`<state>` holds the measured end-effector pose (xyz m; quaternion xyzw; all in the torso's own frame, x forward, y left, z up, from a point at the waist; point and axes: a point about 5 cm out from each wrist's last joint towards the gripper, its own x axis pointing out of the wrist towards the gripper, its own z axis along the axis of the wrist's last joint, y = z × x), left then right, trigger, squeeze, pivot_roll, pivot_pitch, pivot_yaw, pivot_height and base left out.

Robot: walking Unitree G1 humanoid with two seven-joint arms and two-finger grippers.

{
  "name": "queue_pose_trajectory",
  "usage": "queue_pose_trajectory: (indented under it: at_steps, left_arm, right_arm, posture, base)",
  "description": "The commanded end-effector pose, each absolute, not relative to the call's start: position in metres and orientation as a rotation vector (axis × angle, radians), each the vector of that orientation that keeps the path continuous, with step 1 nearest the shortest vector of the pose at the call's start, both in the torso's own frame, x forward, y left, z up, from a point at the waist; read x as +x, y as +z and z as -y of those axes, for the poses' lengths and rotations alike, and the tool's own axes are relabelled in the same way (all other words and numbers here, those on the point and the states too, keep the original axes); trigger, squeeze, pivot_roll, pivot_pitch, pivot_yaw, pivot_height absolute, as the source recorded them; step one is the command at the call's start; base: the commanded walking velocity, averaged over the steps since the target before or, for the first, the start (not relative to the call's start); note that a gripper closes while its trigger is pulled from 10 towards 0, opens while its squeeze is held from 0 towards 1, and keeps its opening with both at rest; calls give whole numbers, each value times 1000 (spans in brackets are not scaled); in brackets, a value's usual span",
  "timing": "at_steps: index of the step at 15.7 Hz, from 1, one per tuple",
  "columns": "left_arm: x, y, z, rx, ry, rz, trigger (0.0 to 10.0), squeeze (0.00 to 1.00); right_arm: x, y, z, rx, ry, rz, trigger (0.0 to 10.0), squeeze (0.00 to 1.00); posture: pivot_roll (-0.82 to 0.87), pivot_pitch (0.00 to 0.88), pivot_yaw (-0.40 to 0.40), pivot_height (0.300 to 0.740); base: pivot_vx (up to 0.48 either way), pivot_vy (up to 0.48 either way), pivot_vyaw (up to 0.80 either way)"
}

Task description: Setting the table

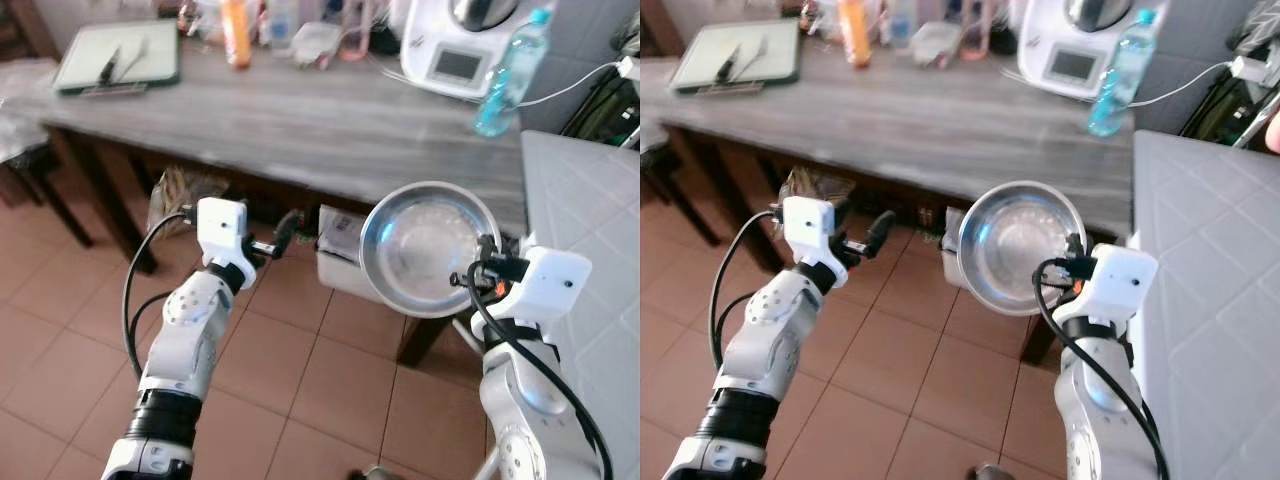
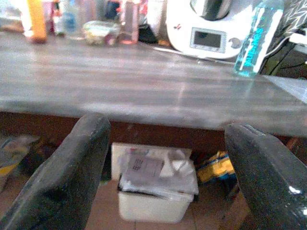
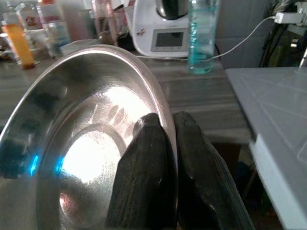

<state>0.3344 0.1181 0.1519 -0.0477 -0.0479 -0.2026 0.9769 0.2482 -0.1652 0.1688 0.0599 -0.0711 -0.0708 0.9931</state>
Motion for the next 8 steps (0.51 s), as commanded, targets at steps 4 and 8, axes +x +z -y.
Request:
queue_pose_trajectory:
  at_steps: [4, 8]
  left_arm:
    - [336, 155, -119, -71, -425, 106, 10000, 0]
    - [336, 152, -118, -87, -412, 87, 10000, 0]
  right_arm:
    - [247, 173, 168, 120, -160, 165, 10000, 0]
    - [247, 173, 170, 115, -164, 167, 10000, 0]
  posture:
    - [107, 126, -36, 740]
    - [102, 123, -39, 740]
  base:
    - [480, 0, 0]
    - [329, 0, 0]
